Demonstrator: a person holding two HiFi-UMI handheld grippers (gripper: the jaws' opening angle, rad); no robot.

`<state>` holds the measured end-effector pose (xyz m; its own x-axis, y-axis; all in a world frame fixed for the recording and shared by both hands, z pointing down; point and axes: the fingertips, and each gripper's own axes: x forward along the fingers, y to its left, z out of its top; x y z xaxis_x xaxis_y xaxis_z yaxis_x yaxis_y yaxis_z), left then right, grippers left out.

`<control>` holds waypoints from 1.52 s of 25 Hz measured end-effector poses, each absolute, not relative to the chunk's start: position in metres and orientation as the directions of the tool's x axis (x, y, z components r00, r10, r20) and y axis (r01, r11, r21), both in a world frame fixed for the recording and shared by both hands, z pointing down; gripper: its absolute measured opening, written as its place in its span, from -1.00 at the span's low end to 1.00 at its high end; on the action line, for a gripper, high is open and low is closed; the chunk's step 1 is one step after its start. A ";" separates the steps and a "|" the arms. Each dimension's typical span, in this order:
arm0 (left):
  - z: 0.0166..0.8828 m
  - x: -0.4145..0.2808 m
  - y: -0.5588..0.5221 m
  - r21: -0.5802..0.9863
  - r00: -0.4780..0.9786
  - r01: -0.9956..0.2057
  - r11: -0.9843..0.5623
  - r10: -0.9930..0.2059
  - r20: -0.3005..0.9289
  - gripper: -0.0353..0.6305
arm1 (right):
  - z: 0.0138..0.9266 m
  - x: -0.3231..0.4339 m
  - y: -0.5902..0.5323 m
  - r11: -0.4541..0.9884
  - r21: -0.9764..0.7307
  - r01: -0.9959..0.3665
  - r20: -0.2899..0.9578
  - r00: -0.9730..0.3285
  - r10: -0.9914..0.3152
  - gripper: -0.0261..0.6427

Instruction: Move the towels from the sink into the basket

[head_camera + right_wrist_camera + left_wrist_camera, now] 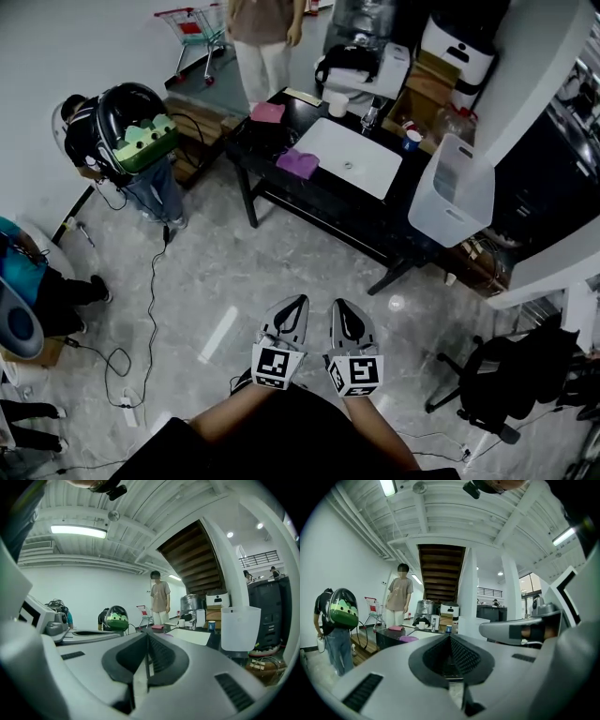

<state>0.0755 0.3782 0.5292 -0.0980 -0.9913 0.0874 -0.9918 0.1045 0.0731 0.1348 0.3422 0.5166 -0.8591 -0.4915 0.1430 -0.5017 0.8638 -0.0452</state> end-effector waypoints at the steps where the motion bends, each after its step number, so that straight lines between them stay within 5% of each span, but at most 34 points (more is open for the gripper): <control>1: 0.529 0.065 0.368 0.076 -0.095 -0.992 0.101 -0.992 0.088 -0.88 | 0.516 0.123 0.333 0.864 -0.039 -0.502 0.149 -0.858 -0.492 -0.86; 18: 0.532 -0.106 0.235 0.108 0.026 -0.994 -0.012 -0.992 0.122 -0.88 | 0.512 -0.055 0.195 0.828 -0.031 -0.560 0.202 -0.815 -0.543 -0.86; 38: 0.539 -0.213 0.119 0.075 -0.104 -0.991 0.115 -0.985 0.137 -0.88 | 0.538 -0.156 0.069 0.882 -0.050 -0.469 0.227 -0.865 -0.447 -0.86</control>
<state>-0.2133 0.1188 0.5386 -0.1038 -0.9851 0.1372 -0.9905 0.1148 0.0754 -0.1560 0.0695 0.5381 -0.8650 -0.4475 0.2272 -0.4692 0.8817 -0.0500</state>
